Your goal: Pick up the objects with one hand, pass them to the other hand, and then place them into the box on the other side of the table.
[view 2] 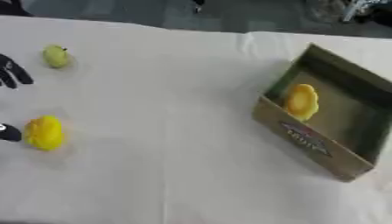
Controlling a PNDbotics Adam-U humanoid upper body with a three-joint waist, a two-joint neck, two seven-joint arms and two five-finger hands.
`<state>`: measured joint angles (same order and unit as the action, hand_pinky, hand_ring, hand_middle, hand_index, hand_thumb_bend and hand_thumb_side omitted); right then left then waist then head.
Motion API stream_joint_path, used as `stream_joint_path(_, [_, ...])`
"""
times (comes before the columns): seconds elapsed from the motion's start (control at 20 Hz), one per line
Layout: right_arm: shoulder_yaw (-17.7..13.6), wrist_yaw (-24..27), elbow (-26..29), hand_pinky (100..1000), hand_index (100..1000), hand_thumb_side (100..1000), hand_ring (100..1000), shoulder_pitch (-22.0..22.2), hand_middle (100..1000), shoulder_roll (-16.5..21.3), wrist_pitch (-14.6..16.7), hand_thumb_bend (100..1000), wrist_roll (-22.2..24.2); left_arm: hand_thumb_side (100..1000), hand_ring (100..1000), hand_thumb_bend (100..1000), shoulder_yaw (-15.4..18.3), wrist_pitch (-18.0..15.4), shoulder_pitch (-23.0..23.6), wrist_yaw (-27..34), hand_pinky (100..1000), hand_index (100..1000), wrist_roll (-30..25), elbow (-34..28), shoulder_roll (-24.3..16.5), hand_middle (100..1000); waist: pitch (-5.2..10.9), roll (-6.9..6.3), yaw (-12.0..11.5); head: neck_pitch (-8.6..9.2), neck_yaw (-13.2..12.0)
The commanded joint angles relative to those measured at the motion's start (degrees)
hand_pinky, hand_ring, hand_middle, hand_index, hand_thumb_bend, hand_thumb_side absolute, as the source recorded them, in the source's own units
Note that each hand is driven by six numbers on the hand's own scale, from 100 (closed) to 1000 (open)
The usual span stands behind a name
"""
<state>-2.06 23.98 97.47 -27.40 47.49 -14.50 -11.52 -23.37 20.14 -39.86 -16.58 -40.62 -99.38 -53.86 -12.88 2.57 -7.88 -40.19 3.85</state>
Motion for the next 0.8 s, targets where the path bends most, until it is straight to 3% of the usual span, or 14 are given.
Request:
stream_joint_path(0.05, [-0.5,0.3,0.7,861,824,283,803,-0.3,740,1.1,-0.1,428,0.1,353,786,805,-0.6,-1.4,-1.7,-3.3,813,809,-1.4,3.7,1.6,773,1.02,-0.88,0.2,0.13,-0.7])
stream_joint_path(0.35, [0.0,0.3,0.5,860,827,287,802,-0.6,739,1.1,-0.5,430,0.5,302,784,832,-1.6,-5.4,-3.7,-10.5,804,808,-0.9,11.3,5.7,759,0.92,-0.87,0.2,0.2,-1.7])
stream_joint_path(0.8, [0.2,0.3,0.2,860,829,290,800,-0.2,738,0.6,-1.0,434,0.7,241,784,858,-3.3,-8.5,-6.2,-16.9,797,818,0.5,18.3,9.6,748,0.91,-0.67,-0.1,0.23,-2.1])
